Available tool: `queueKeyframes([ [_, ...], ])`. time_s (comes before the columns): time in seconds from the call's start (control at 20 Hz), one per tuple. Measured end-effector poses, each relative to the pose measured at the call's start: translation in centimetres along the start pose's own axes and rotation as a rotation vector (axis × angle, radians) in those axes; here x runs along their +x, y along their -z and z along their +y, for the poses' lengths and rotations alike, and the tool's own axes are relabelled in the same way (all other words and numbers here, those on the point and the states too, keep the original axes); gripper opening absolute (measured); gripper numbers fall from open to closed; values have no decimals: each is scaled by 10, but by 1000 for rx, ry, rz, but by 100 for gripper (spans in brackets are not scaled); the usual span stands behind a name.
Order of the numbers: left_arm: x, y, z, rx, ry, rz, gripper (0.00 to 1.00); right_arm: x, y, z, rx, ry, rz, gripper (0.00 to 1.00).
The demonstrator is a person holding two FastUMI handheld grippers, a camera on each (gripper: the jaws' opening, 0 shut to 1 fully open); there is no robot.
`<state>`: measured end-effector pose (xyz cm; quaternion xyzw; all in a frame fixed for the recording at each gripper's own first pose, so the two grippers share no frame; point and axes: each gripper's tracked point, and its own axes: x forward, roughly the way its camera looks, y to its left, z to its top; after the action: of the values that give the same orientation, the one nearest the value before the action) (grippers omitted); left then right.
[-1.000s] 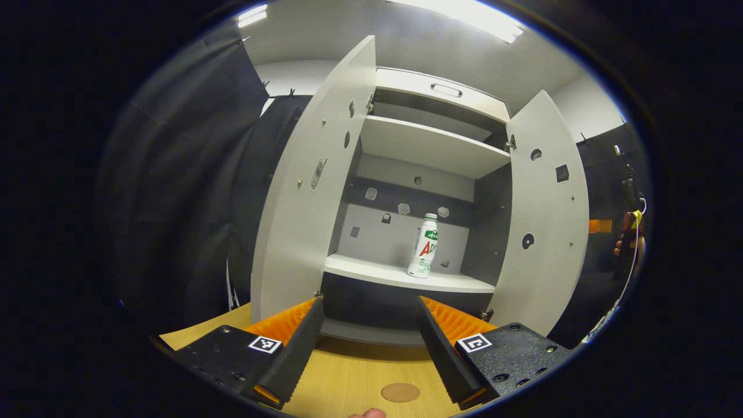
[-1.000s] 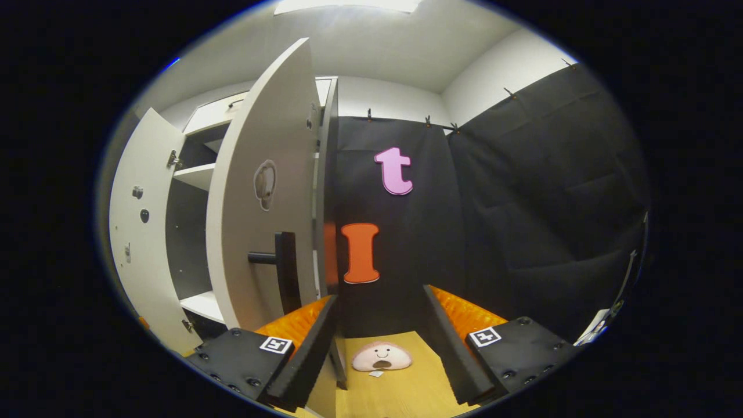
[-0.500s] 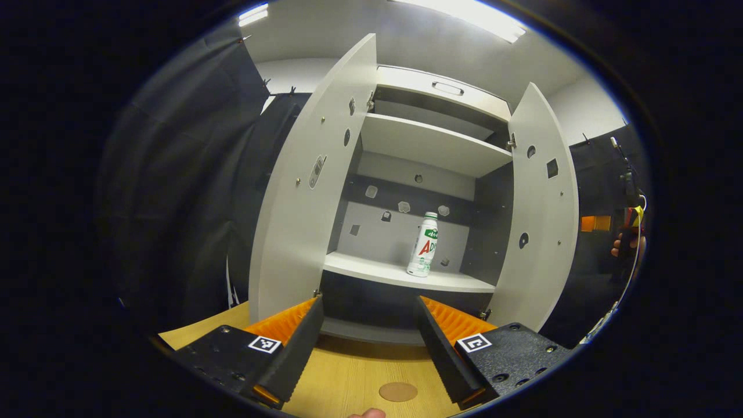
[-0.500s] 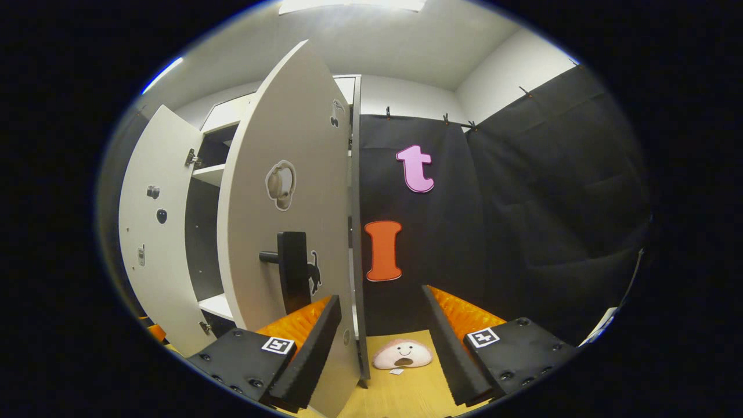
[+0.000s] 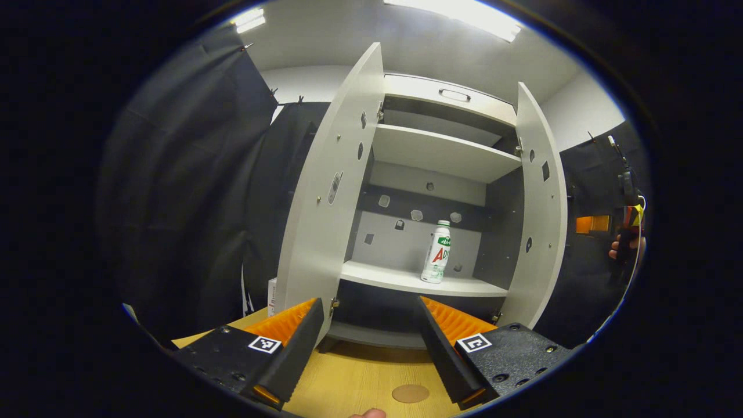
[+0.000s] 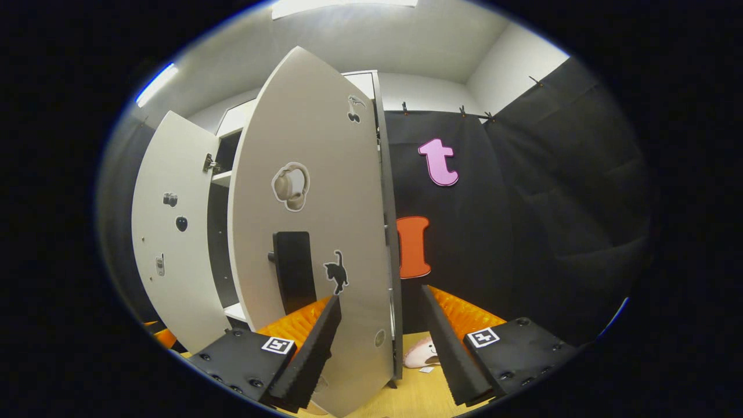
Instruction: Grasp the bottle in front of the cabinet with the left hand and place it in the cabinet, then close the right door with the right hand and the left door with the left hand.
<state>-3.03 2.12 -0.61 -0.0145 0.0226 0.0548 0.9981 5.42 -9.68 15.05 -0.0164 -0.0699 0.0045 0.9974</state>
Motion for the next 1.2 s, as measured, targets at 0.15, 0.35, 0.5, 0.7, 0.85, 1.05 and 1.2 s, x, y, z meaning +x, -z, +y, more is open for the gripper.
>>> queueKeyframes([
  [0.15,-3,-5,3,6,-9,-13,95,8,1,16,-6,-24,0,81],
  [0.35,-7,-5,6,0,-23,-14,95,22,11,46,-2,-77,29,87],
  [0.5,-12,-8,17,-4,-53,-23,95,26,10,66,-2,-118,30,98],
  [0.7,-17,-18,35,10,-98,-48,95,32,16,83,-19,-147,50,98],
  [0.85,-22,-28,56,-20,-150,-76,95,45,27,101,-16,-170,75,98],
  [1.05,-29,-49,95,-17,-244,-124,95,56,34,112,1,-178,85,97],
  [1.2,-29,-68,126,-13,-314,-153,94,67,36,119,4,-173,88,97],
])
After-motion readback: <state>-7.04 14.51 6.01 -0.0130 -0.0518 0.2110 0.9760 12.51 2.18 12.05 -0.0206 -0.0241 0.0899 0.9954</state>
